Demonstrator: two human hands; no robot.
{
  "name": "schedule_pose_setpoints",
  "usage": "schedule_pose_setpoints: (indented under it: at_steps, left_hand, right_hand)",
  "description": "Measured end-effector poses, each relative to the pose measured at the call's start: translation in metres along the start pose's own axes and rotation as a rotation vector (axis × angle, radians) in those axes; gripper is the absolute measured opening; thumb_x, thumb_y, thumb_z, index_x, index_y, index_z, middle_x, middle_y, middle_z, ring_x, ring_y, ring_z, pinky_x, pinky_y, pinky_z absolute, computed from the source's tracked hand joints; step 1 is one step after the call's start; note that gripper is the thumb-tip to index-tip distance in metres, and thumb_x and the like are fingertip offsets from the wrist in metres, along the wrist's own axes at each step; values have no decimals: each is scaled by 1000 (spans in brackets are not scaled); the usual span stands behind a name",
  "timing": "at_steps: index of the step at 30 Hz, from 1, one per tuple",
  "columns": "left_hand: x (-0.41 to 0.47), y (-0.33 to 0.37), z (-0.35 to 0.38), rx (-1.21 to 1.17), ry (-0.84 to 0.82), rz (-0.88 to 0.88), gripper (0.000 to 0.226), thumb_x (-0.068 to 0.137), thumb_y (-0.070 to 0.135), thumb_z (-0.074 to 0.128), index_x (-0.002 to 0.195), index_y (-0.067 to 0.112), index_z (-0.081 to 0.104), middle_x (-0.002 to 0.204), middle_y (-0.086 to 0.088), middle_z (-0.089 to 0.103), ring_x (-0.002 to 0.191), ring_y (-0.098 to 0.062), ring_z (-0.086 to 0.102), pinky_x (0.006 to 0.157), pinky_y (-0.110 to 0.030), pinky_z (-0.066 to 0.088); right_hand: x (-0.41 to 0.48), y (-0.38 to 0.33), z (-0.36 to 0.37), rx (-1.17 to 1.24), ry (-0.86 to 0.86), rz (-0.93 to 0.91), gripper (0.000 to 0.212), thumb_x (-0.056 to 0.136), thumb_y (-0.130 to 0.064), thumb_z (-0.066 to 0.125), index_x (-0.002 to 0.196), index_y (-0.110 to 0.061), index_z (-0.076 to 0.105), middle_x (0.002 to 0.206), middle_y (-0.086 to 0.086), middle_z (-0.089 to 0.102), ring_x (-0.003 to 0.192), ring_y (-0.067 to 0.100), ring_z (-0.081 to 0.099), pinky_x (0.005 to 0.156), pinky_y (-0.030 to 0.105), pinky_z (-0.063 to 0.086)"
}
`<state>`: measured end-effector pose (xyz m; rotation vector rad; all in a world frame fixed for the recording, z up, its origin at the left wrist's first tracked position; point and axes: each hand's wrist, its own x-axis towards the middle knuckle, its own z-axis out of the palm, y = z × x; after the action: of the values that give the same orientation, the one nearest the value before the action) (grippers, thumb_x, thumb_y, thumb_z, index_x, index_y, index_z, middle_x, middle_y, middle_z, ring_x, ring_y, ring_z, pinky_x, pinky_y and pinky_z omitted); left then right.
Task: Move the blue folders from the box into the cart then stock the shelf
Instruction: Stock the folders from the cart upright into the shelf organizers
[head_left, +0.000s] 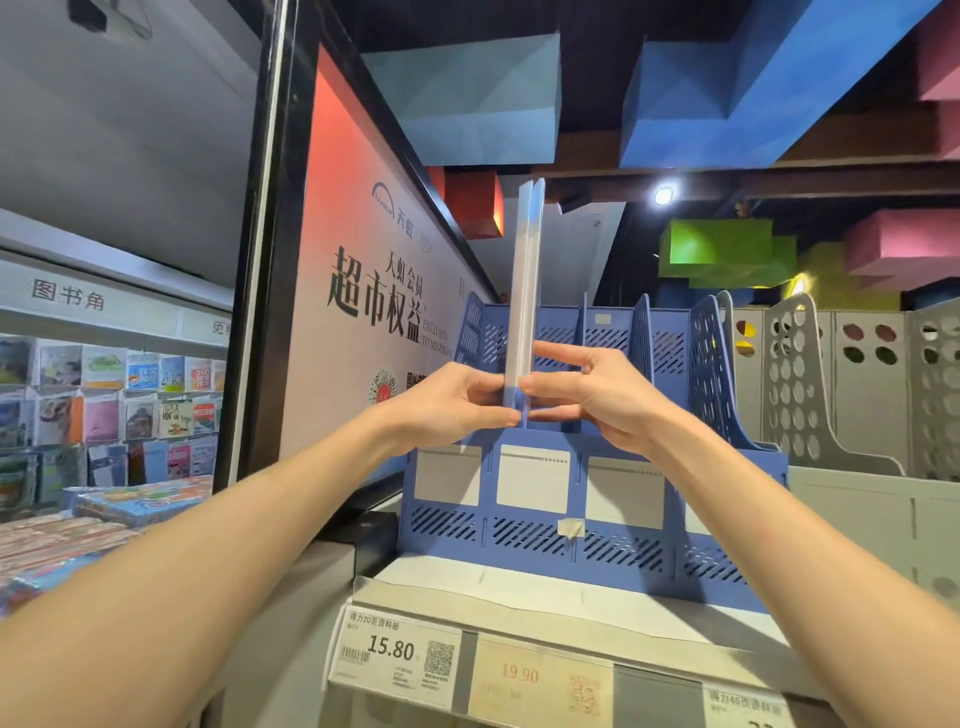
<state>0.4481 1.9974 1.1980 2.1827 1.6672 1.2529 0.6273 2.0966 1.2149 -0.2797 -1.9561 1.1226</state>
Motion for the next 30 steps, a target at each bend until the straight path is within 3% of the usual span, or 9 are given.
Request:
schedule_pose_setpoints:
  at_steps: [3,6,11,13,15,20,24,27,30]
  left_hand:
    - [-1,-3,-2,67,-14,-13,28,98,28,64,125,24,72,115,12,74,116,-2,64,110,-31,45]
    - [-3,-3,-1,48,-14,-15,27,99,26,63,125,25,71,117,13,73,115,2,64,109,-27,45]
    - [-6,6,-2,-27,63,31,40,104,30,55,143,37,49,121,28,60,99,20,57,77,0,44]
    - [-7,8,-2,-48,112,36,48,103,34,56,150,30,44,136,22,54,114,10,56,89,-4,43]
    - [-7,7,-1,-37,133,33,56,101,39,57,153,25,40,145,10,53,124,-3,55,102,-18,42]
    - [-2,2,5,-36,120,94,50,99,44,59,147,35,49,120,11,71,109,-1,65,97,-23,50]
    - [0,1,4,45,182,105,47,99,45,58,145,36,51,101,12,72,94,-3,66,73,-13,48]
    - [-4,9,7,102,191,101,47,99,46,56,144,36,51,89,13,71,85,-3,66,70,-18,50]
    - [-9,17,8,179,202,89,40,99,40,56,138,33,58,62,13,66,56,3,58,59,-21,43]
  right_hand:
    - [0,2,1,-95,-4,30,66,74,-8,85,135,-7,58,121,20,68,93,29,75,87,43,60]
    - [0,3,1,-164,4,28,36,79,-17,82,112,-4,72,105,17,74,95,29,74,88,42,60]
    - [2,4,3,-125,144,-44,29,81,-34,80,106,-19,74,104,4,76,99,21,72,83,40,61]
    - [2,4,4,-145,157,-54,30,81,-35,80,106,-20,74,107,4,75,98,20,73,81,40,62]
    - [0,3,6,-139,148,-56,25,82,-32,79,104,-22,73,107,5,74,95,20,74,80,41,62]
    - [-5,-3,14,-224,124,-42,41,89,-29,72,126,-11,65,105,7,76,96,20,74,82,38,62]
    - [-12,-11,24,-224,201,-7,40,90,-25,72,126,-9,65,93,8,78,87,19,76,73,31,62]
    - [-21,-15,34,-204,285,9,37,92,-23,71,125,-7,65,93,11,77,82,20,76,71,32,63]
    - [-32,-20,46,-252,340,46,34,98,-30,62,122,-6,67,99,10,75,84,20,75,77,34,63]
